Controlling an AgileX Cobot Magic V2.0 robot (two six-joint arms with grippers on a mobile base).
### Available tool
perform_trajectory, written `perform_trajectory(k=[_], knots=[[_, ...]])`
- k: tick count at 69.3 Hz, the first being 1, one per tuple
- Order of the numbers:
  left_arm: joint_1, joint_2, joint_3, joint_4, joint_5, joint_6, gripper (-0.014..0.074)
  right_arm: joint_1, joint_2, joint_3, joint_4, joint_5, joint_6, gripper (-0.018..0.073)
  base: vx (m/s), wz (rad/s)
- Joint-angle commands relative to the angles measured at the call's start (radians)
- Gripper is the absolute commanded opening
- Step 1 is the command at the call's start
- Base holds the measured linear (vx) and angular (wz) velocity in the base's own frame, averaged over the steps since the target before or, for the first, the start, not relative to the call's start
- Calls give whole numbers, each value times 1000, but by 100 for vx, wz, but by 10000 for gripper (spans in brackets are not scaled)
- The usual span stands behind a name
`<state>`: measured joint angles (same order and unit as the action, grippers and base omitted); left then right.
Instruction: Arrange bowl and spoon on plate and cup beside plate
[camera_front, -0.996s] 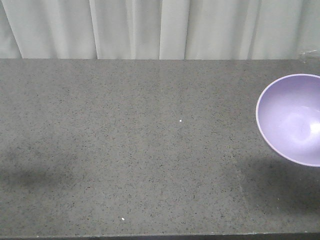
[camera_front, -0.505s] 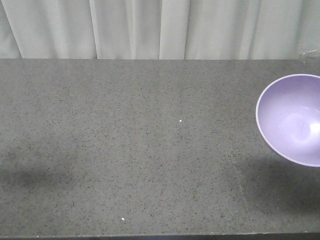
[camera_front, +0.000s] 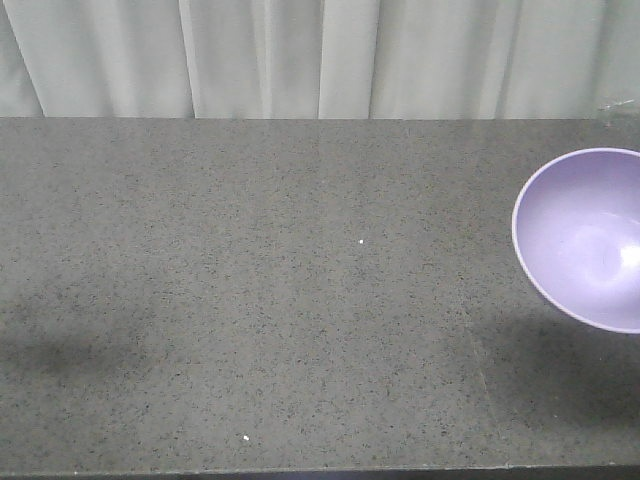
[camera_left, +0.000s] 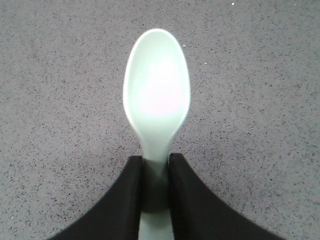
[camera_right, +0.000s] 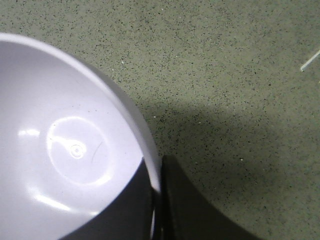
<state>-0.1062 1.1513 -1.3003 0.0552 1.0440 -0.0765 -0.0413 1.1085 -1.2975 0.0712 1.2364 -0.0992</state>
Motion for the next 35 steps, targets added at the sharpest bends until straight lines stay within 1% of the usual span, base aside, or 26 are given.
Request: perform_trajectory(k=[1,35], knots=[[-2,-17,-26,1,-59,-4,-8,-4,-19,-27,3,-48,-5,-6,0,0],[-2,-17,-26,1,-59,-4,-8,-4,-19,-27,3,-48,-5,-6,0,-1]])
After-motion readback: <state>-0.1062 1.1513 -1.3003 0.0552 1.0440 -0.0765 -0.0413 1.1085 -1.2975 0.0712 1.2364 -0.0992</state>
